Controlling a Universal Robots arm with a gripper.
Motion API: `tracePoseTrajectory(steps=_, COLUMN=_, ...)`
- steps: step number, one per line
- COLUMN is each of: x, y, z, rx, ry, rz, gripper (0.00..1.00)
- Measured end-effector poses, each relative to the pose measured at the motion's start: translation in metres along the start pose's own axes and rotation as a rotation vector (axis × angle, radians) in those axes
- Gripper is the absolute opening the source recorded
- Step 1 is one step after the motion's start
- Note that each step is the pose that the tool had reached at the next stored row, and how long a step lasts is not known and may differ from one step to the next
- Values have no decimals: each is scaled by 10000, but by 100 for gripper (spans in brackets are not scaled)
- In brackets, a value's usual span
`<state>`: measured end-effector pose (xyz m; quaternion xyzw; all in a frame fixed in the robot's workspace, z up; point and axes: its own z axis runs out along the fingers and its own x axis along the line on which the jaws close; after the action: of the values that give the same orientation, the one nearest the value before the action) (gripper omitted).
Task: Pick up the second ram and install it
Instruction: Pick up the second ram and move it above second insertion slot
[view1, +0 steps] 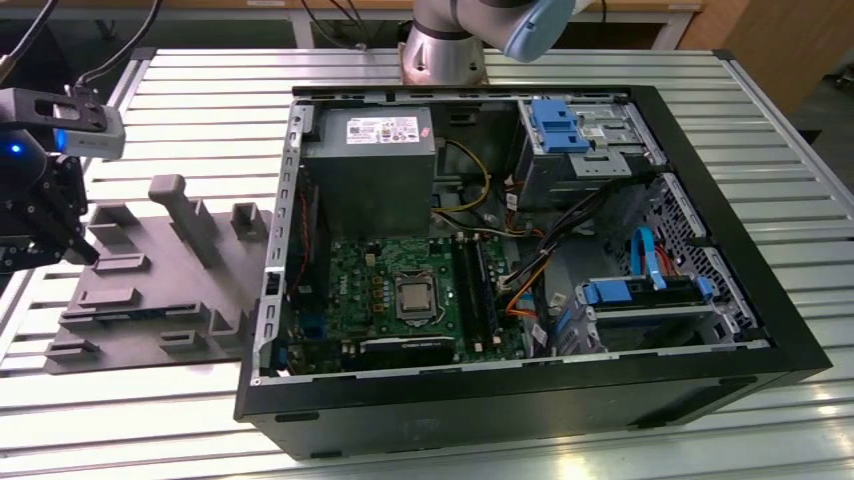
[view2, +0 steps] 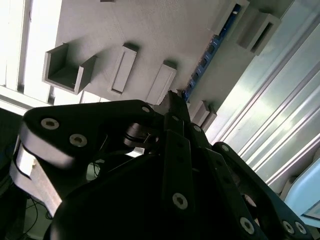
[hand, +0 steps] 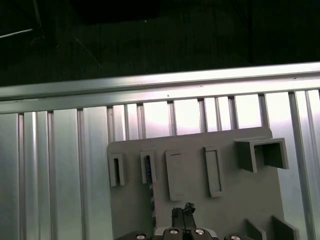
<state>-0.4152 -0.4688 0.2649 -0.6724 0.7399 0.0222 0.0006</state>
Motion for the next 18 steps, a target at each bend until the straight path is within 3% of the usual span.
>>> tracePoseTrajectory(steps=12, x=79, y=-30, z=71, rx=1, ry=-1, rz=0, gripper=11)
tracePoseTrajectory(steps=18, x=106, y=-85, z=104, rx=1, ry=-1, rz=-1, gripper=11)
